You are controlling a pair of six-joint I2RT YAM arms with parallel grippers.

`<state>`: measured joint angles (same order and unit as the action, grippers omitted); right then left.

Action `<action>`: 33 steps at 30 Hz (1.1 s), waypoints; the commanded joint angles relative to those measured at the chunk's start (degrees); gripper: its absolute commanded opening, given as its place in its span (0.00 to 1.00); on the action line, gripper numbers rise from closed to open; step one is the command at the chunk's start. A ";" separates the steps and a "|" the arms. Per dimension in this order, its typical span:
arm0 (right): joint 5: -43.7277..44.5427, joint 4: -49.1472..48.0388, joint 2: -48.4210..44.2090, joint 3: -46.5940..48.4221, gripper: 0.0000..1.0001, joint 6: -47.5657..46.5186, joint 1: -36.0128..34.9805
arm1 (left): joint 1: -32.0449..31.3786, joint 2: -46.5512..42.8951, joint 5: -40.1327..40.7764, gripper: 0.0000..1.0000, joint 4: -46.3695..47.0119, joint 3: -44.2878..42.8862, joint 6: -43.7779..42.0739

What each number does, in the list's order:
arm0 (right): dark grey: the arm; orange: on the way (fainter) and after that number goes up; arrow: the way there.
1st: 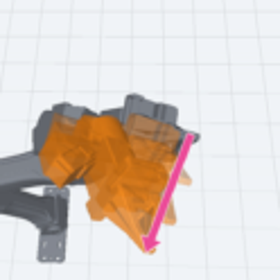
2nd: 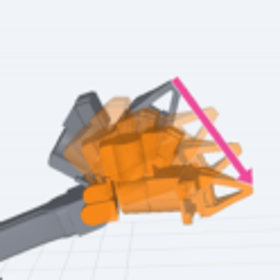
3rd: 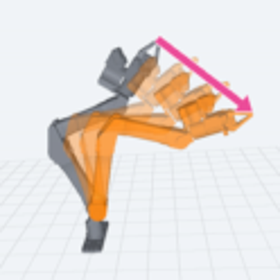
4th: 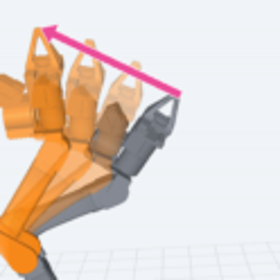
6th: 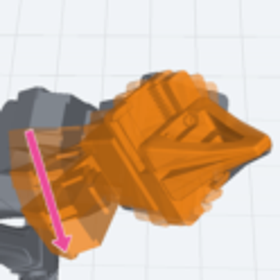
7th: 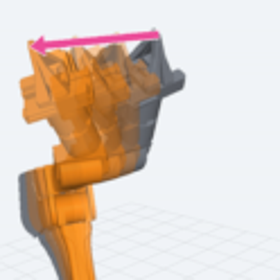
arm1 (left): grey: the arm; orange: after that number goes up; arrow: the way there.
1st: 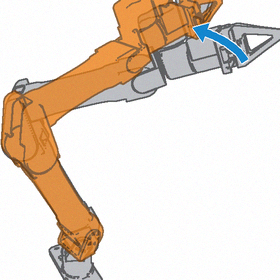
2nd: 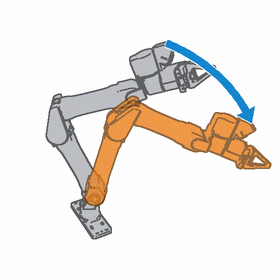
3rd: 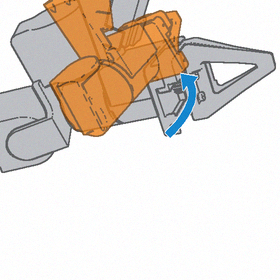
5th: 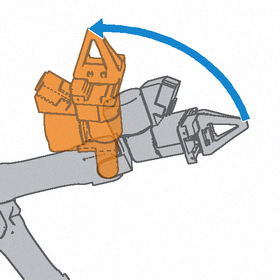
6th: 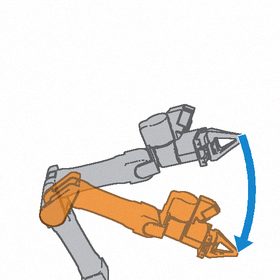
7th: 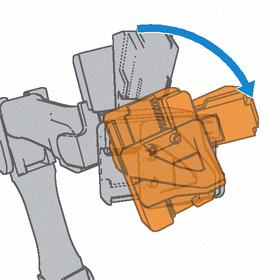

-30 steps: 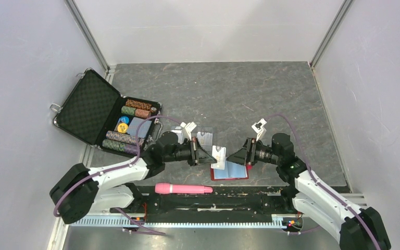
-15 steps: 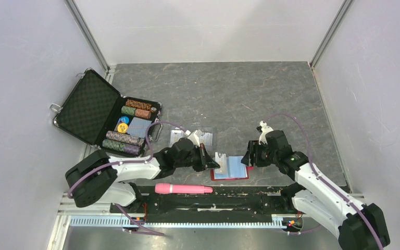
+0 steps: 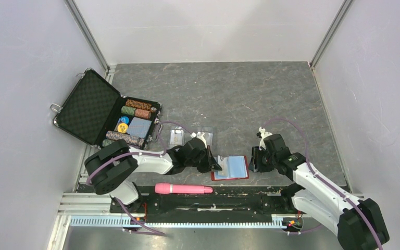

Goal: Put the credit cards into the card holder
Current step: Insert the credit card into the card holder.

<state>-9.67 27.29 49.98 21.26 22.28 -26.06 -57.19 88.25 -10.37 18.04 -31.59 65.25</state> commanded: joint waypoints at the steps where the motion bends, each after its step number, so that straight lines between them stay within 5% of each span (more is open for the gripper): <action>1: -2.24 -2.97 -0.23 -1.69 0.36 0.71 0.10 | -0.90 3.09 1.13 0.02 2.29 -2.09 -0.27; 12: -2.54 -3.07 -0.57 -2.26 0.00 0.90 0.14 | -1.39 3.26 1.23 0.02 8.22 -0.88 2.81; 33: -2.86 -3.18 -1.71 -3.28 0.00 1.08 0.18 | -2.08 7.81 1.88 0.02 18.17 0.31 8.79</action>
<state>-11.94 25.52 49.06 18.55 23.03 -26.02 -58.87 95.09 -10.07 31.92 -31.48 71.35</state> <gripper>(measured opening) 0.009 0.032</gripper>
